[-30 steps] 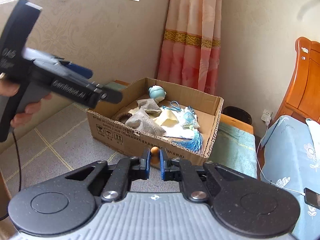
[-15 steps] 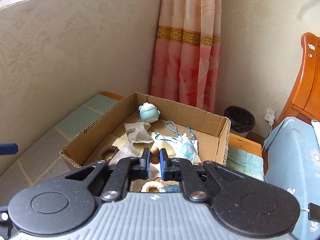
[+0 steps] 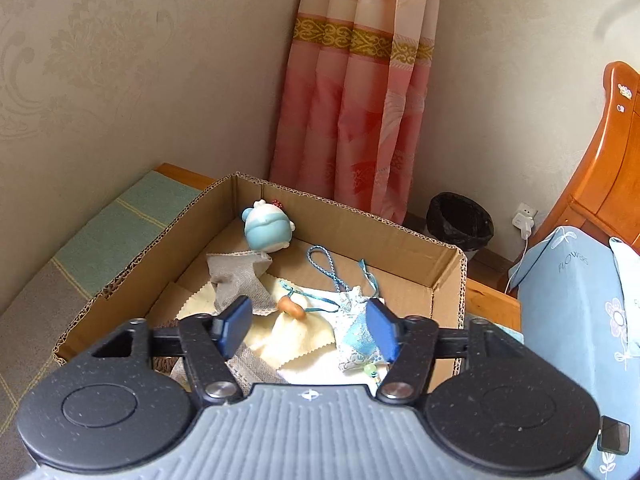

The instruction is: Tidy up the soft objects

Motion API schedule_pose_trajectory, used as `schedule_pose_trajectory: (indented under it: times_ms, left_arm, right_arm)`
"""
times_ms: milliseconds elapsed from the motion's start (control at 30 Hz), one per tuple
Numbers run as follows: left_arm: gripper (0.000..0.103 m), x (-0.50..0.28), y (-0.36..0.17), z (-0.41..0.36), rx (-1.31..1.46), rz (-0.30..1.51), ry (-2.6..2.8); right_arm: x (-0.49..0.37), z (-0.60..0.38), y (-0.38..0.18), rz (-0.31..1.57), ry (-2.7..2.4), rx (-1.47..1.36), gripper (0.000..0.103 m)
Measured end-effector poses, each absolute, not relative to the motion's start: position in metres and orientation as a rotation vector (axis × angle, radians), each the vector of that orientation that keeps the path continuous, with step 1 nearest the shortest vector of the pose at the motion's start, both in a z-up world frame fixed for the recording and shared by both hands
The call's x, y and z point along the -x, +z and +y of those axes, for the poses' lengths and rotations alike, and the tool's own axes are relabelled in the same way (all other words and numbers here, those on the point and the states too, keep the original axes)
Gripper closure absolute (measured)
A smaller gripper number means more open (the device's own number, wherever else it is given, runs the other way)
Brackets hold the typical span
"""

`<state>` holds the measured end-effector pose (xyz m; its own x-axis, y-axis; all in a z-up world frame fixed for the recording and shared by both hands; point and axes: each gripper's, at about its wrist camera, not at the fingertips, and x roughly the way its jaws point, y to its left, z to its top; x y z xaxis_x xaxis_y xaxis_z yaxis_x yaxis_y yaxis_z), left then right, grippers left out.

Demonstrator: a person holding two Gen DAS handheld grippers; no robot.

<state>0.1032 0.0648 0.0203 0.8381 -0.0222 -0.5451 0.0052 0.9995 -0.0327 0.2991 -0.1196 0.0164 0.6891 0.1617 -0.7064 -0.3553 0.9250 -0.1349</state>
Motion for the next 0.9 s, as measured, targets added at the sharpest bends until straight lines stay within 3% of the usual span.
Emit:
schedule_pose_trajectory:
  times_ms: [67,267,900]
  left_arm:
    - [0.001,-0.104,0.020,0.065,0.027,0.585,-0.009]
    - [0.001,-0.102,0.021,0.056,-0.045,0.583,0.047]
    - [0.001,-0.104,0.059,0.014,-0.056,0.660,-0.016]
  right_arm:
    - [-0.292,-0.123,0.021,0.749,0.283,0.258,0.012]
    - [-0.258,-0.129,0.039,0.736,0.251,0.252,0.002]
    - [-0.124,-0.163,0.044,0.804,0.029,0.028,0.000]
